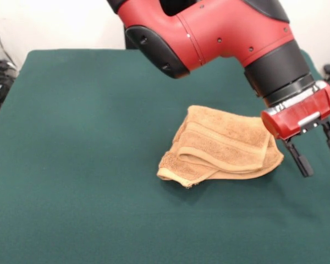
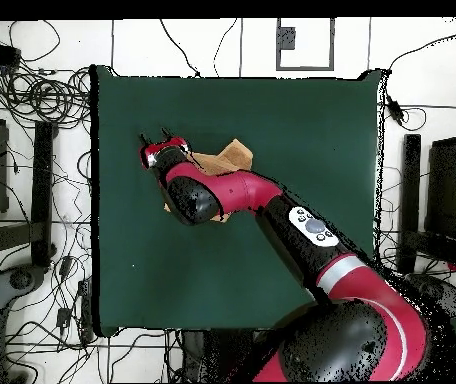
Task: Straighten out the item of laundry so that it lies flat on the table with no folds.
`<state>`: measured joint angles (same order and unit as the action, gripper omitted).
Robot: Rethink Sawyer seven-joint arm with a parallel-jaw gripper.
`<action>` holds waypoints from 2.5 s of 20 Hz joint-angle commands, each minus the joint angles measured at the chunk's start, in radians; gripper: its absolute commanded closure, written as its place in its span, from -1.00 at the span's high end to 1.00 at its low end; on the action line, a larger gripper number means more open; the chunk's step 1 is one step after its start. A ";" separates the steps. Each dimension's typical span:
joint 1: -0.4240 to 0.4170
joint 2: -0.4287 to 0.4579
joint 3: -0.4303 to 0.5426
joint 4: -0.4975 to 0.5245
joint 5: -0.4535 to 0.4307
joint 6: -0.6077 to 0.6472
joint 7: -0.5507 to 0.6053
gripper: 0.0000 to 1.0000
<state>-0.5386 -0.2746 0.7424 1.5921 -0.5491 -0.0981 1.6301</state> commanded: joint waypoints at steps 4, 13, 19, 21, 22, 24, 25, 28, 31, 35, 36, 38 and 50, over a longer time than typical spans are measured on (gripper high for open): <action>0.025 0.028 0.043 -0.044 -0.053 0.123 0.006 1.00; 0.039 0.002 0.017 -0.039 -0.055 0.118 0.008 1.00; 0.054 -0.074 -0.042 -0.008 -0.053 0.089 0.033 1.00; 0.061 -0.103 -0.066 0.009 -0.043 0.082 0.051 1.00; 0.063 -0.120 -0.080 0.023 -0.038 0.077 0.061 1.00; 0.077 -0.171 -0.126 0.057 -0.025 0.049 0.094 1.00; 0.074 -0.191 -0.136 0.076 -0.029 0.027 0.102 1.00; 0.083 -0.256 -0.201 0.146 0.000 -0.017 0.159 1.00; 0.147 -0.337 -0.335 0.203 0.061 -0.037 0.227 1.00; 0.219 -0.392 -0.451 0.223 0.137 -0.001 0.267 1.00; 0.224 -0.394 -0.462 0.226 0.152 0.000 0.270 1.00; 0.233 -0.396 -0.484 0.235 0.176 0.006 0.268 1.00; 0.251 -0.356 -0.561 0.259 0.272 0.003 0.253 1.00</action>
<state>-0.3234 -0.6671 0.2377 1.7597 -0.3601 -0.1118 1.6301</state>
